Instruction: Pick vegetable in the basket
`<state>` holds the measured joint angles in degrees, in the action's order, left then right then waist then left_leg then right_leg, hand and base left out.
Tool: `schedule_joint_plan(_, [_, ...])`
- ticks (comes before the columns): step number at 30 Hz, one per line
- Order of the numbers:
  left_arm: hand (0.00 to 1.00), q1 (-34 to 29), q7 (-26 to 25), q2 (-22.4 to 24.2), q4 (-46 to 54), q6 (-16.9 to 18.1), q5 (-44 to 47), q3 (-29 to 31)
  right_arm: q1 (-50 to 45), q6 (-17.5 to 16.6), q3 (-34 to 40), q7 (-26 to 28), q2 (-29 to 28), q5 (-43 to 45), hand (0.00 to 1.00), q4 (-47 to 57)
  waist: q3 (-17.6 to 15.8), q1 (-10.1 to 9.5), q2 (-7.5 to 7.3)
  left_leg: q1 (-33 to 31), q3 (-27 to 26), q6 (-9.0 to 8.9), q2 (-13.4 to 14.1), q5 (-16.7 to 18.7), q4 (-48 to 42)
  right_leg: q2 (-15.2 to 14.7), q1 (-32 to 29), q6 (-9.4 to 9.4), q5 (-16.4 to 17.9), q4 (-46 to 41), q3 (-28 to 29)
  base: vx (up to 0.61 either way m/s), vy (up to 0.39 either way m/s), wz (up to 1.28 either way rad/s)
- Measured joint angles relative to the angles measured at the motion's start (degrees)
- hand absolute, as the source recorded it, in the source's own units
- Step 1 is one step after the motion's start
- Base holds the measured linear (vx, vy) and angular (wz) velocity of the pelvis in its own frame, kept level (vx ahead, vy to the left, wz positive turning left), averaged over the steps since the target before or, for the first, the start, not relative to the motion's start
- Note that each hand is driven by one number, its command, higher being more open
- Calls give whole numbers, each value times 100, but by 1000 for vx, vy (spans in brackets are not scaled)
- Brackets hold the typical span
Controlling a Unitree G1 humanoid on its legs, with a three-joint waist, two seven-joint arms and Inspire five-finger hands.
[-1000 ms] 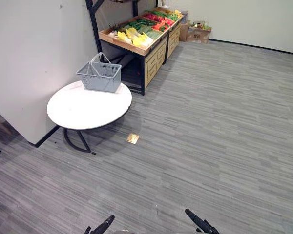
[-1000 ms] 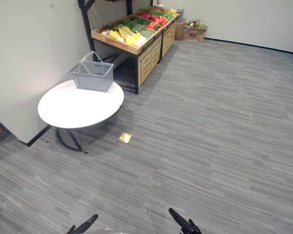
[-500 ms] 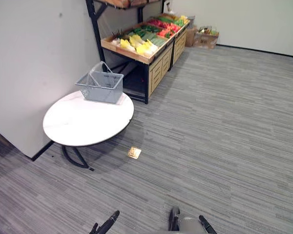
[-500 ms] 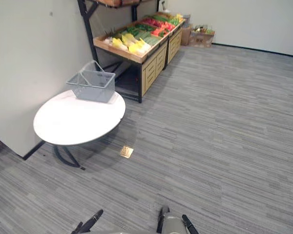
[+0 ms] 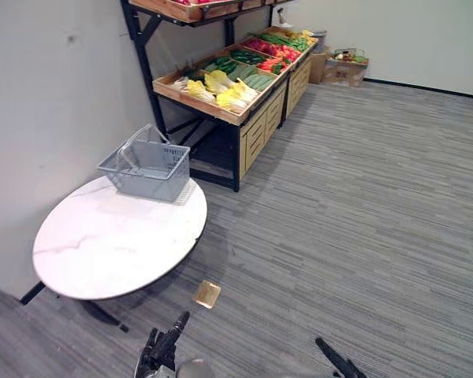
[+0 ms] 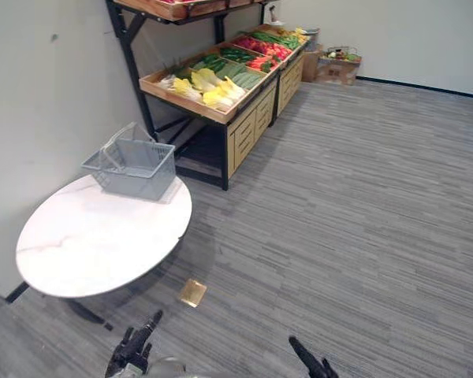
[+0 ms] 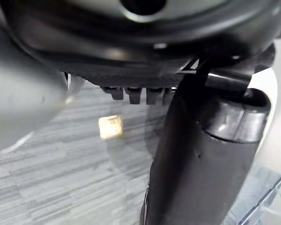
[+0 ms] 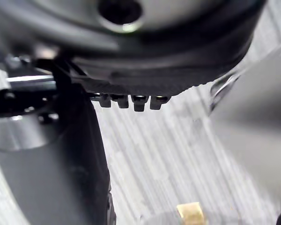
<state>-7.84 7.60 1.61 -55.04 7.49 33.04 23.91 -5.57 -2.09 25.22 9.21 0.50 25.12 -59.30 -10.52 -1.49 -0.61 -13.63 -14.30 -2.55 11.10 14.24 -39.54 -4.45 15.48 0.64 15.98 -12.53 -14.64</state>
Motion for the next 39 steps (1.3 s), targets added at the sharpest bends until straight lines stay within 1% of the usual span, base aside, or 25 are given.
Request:
schedule_joint_plan(1, [100, -38, -7, -10, -30, -9, -12, -84, 40, -26, -22, 39, 6, 22, 100, 22, -1, -20, 35, -62, 15, 27, -143, -242, 765, -13, 52, -16, 9, 4, 70, 423, 236, -63])
schedule_joint_plan(2, [100, -145, -21, -22, -101, -8, -17, -205, 61, -67, -167, 95, -5, 102, 100, 63, 3, -170, 62, 1, 197, 309, -351, -1224, 1623, -2, 177, -123, 74, 42, 319, 473, 223, -20])
schedule_joint_plan(3, [100, -153, -117, -160, -138, -4, -3, -191, 60, -64, -506, 157, -132, 208, 100, 79, 64, -133, -123, 124, 150, 303, -511, -1217, 1852, -21, 250, -58, -5, 273, 631, 569, 200, -4])
schedule_joint_plan(4, [100, -153, -144, -168, -138, 31, -3, -218, 43, -62, -675, 215, -125, 207, 100, 97, 81, -129, -152, 110, 195, 318, -514, -1177, 1799, 83, 248, -6, -83, 380, 796, 468, 102, 31])
schedule_joint_plan(5, [100, -154, -184, -192, -141, 78, 8, -228, 96, -66, -910, 299, -129, 207, 100, 115, 63, -163, -169, 44, 196, 323, -499, -1033, 1529, 187, 277, 40, -496, 592, 1028, 458, 113, 4])
schedule_joint_plan(7, [100, -149, -238, -240, -303, 63, 16, -233, 271, -50, -1086, 330, -142, 208, 100, 73, -45, -173, -119, -101, -108, 328, -372, -880, 763, 67, 534, -222, -797, 612, 1274, 319, 143, -16])
schedule_joint_plan(8, [100, -223, -250, -252, -395, 61, 19, -234, 289, -47, -1122, 340, -143, 202, 100, 65, 29, -174, -131, -76, -70, 257, -519, -801, 1109, -47, 544, -261, -820, 567, 1360, 122, 138, -28])
schedule_joint_plan(9, [100, -336, -272, -191, -481, 61, 20, -359, 237, -45, -1122, 339, -66, 194, 100, 12, 144, -140, 11, 141, -100, 547, -612, -954, 1770, -78, 536, -289, -794, 405, 1379, 114, 147, -23])
schedule_joint_plan(11, [100, -425, -313, -256, -560, -12, 80, -376, 212, 71, -1116, 288, -18, 185, 100, -75, 209, -137, -87, 542, -255, 536, -947, -899, 2181, -400, 270, -351, -753, -411, 1434, 184, 140, -15])
schedule_joint_plan(12, [100, -435, -333, -290, -577, -7, 70, -422, 186, 118, -1048, 255, 15, 184, 100, -124, 211, -129, -135, 811, -299, 624, -1142, -859, 2399, -548, -59, -397, -785, -1307, 1474, 299, 185, -3])
schedule_joint_plan(13, [100, -433, -331, -350, -597, -5, 68, -483, 158, 138, -1003, 223, 33, 169, 100, -172, 216, -121, -174, 939, -303, 668, -1252, -808, 2463, -664, -239, -536, -872, -1834, 1461, 386, 214, 8])
schedule_joint_plan(14, [100, -429, -331, -468, -611, 0, 67, -619, 98, 137, -836, 175, 18, 139, 100, -196, 203, -100, -315, 1194, -285, 744, -1444, -678, 2532, -877, -561, -851, -1277, -2778, 1467, 399, 174, 20])
schedule_joint_plan(15, [100, -423, -329, -562, -651, 3, 71, -740, 90, 154, -719, 141, 25, 67, 100, -197, 215, -40, -344, 1478, -226, 810, -1536, -545, 2598, -983, -839, -921, -1834, -3625, 1461, 348, 115, 19])
schedule_joint_plan(16, [100, -419, -328, -586, -677, 2, 73, -777, 94, 153, -659, 140, 23, 61, 100, -199, 201, -25, -316, 1604, -201, 821, -1546, -492, 2628, -1031, -1011, -950, -1837, -4037, 1437, 345, 92, 22])
schedule_joint_plan(17, [100, -410, -325, -605, -720, 2, 78, -783, 96, 126, -608, 176, 28, -57, 100, -128, 214, 24, -326, 1906, -99, 809, -1546, -446, 2778, -1130, -1320, -811, -1682, -4662, 1100, 355, 82, 33])
schedule_joint_plan(20, [100, -410, -301, -646, -720, 51, 117, -961, 114, 52, -559, 208, 26, -90, 100, -114, 230, 40, -299, 2592, 115, 774, -1350, -470, 3238, -1056, -1784, -548, -833, -4663, 238, 316, 49, 35])
schedule_joint_plan(23, [100, -190, -239, -579, -784, 64, 213, -1024, 163, 38, -248, 215, 5, -91, 100, -114, 160, 84, -166, 2863, 397, 730, -1029, -445, 3469, -573, -2329, -487, -409, -3330, 89, 302, -95, 51])
schedule_joint_plan(25, [100, -100, -227, -470, -759, 61, 261, -984, 150, 33, -136, 202, 1, -92, 100, -125, 99, 125, -71, 2970, 539, 576, -831, -354, 3542, -400, -2548, -487, -451, -2267, 84, 204, -141, 50])
schedule_joint_plan(27, [100, -106, -223, -376, -744, 49, 258, -802, 109, 0, -117, 202, -10, -90, 100, -99, 59, 129, -16, 3089, 585, 358, -666, -167, 3543, -320, -2710, -503, -749, -1237, 104, 258, -236, 17])
schedule_joint_plan(29, [100, -116, -217, -272, -735, 83, 238, -416, 16, -44, -196, 209, -43, -101, 100, -30, 54, 117, -34, 3128, 693, 82, -486, 290, 3308, -226, -2802, -577, -1332, 29, 486, 346, -321, 17])
schedule_joint_plan(30, [100, -115, -214, -246, -734, 103, 238, -351, -39, -55, -218, 210, -61, -103, 100, -1, 47, 118, -37, 3158, 747, 1, -437, 401, 3248, -208, -2770, -690, -1649, 108, 565, 457, -369, 57])
schedule_joint_plan(31, [100, -78, -208, -113, -734, 125, 234, -236, -62, -10, -171, 204, 28, -56, 100, 36, -25, 158, 138, 3251, 989, -90, -223, 514, 3190, -23, -2678, -673, -1923, -129, 547, 402, -293, 68])
schedule_joint_plan(33, [100, -50, -111, 19, -601, 153, 225, -268, -89, -58, -208, 173, 118, -44, 100, 86, -96, 154, 253, 3227, 1373, -170, -78, 458, 2998, 71, -2729, -484, -1252, -858, 547, 549, -395, 88])
schedule_joint_plan(36, [100, -89, -104, 54, -526, 198, 226, -265, -147, -62, -638, 115, 208, -49, 100, 113, 94, 111, 266, 3270, 1675, -186, 25, 351, 2647, -52, -2721, -344, -375, -1896, 331, 434, -294, 62])
schedule_joint_plan(39, [100, -88, -76, 59, -390, 113, 256, -250, -140, 37, -677, 15, 207, -368, 100, 100, 269, 74, 167, 3194, 1719, -86, 82, -68, 2566, -190, -2597, -212, -232, -2332, 385, 416, -238, 88])
